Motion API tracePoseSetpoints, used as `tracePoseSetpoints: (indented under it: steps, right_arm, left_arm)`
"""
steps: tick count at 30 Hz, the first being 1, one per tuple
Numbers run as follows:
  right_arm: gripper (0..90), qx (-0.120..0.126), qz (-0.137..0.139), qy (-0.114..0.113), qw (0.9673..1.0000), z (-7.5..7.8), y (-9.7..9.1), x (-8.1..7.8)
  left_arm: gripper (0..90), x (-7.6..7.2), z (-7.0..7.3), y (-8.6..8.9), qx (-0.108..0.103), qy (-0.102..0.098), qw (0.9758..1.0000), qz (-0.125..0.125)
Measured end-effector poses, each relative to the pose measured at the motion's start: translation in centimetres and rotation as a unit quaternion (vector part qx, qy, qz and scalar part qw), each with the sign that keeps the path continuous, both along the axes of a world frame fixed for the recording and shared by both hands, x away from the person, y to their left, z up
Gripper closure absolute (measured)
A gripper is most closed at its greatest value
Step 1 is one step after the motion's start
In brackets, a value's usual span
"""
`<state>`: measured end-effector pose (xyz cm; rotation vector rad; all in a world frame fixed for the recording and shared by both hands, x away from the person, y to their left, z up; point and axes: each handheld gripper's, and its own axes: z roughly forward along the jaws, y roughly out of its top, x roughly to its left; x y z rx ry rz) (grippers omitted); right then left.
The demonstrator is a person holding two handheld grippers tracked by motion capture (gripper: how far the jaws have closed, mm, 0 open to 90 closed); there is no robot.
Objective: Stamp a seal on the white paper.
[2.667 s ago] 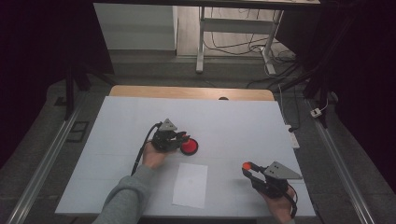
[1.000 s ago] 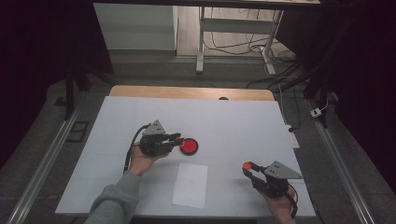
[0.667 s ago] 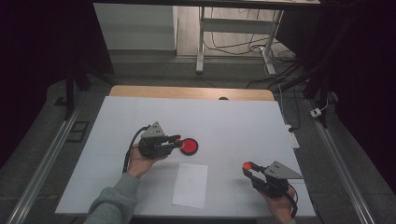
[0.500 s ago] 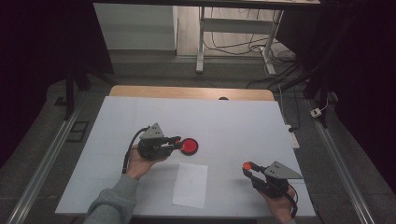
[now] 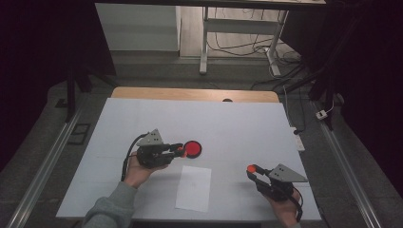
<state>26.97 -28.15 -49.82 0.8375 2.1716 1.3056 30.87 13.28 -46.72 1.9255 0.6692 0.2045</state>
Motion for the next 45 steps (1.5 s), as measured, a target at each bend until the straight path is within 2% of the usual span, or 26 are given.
tracePoseSetpoints:
  steps: [9,12,15,23,37,45]
  right_arm:
    - [64.8,0.0,0.004,0.0,1.0,0.0,0.0,0.0]
    - [64.8,0.0,0.005,0.001,1.0,-0.1,0.0,0.0]
    - [64.8,-0.001,0.002,0.002,1.0,-0.1,0.1,0.1]
    - [64.8,-0.001,0.004,0.0,1.0,0.0,0.2,0.1]
    - [64.8,0.001,0.007,0.001,1.0,0.0,0.2,0.0]
    - [64.8,0.002,0.007,0.002,1.0,0.0,0.0,0.1]
  left_arm:
    - [73.0,-1.3,-0.5,-0.2,0.008,0.007,0.9998,-0.016]
    - [73.0,-1.7,-0.4,0.0,0.0,0.003,0.9998,-0.02]
    - [73.0,-1.9,-0.4,0.1,0.001,0.004,0.9997,-0.024]
    - [73.0,-2.4,-0.2,0.4,-0.009,0.002,0.9997,-0.023]
    - [73.0,-3.6,-1.1,-1.6,0.007,0.01,0.9977,-0.066]
    - [73.0,-3.9,-1.8,-2.6,0.016,0.016,0.9964,-0.082]
